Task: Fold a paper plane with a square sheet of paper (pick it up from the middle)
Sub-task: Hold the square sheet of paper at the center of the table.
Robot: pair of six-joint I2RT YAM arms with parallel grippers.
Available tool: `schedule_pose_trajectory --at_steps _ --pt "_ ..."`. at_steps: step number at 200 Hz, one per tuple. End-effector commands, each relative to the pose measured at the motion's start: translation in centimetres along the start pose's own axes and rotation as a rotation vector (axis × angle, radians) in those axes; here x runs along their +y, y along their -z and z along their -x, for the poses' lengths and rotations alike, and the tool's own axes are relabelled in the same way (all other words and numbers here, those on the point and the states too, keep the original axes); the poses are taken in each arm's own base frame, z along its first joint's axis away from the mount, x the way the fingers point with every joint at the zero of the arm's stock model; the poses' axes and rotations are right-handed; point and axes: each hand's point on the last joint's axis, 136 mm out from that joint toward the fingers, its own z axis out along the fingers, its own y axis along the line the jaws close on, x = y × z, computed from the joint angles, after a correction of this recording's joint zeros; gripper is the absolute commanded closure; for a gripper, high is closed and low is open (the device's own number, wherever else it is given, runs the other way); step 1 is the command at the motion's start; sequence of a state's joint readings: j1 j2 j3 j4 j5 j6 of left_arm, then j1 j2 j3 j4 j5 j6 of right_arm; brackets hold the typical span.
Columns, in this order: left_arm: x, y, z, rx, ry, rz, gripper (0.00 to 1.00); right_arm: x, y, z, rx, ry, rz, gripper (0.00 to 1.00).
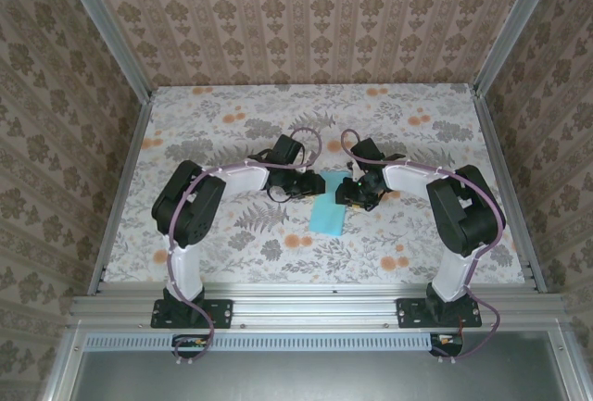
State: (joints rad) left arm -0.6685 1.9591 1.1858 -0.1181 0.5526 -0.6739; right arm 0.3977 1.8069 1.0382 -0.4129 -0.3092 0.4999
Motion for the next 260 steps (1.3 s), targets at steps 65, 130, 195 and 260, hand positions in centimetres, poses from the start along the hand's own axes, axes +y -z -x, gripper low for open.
schedule_pose_trajectory --at_steps 65,130,195,260 --pt "-0.1 -1.0 0.8 -0.008 0.008 -0.004 0.72 -2.7 -2.4 -2.6 0.102 -0.011 -0.108 0.6" --pt "-0.4 -1.4 0.6 0.004 0.007 -0.011 0.73 -2.8 -2.7 -2.6 0.109 -0.009 -0.111 0.6" --pt "-0.3 -1.6 0.1 0.018 0.005 -0.01 0.72 -2.9 -2.7 -2.8 0.117 0.004 -0.115 0.6" --pt "-0.5 -1.5 0.0 0.022 0.001 -0.009 0.72 -2.9 -2.7 -2.9 0.126 0.021 -0.115 0.61"
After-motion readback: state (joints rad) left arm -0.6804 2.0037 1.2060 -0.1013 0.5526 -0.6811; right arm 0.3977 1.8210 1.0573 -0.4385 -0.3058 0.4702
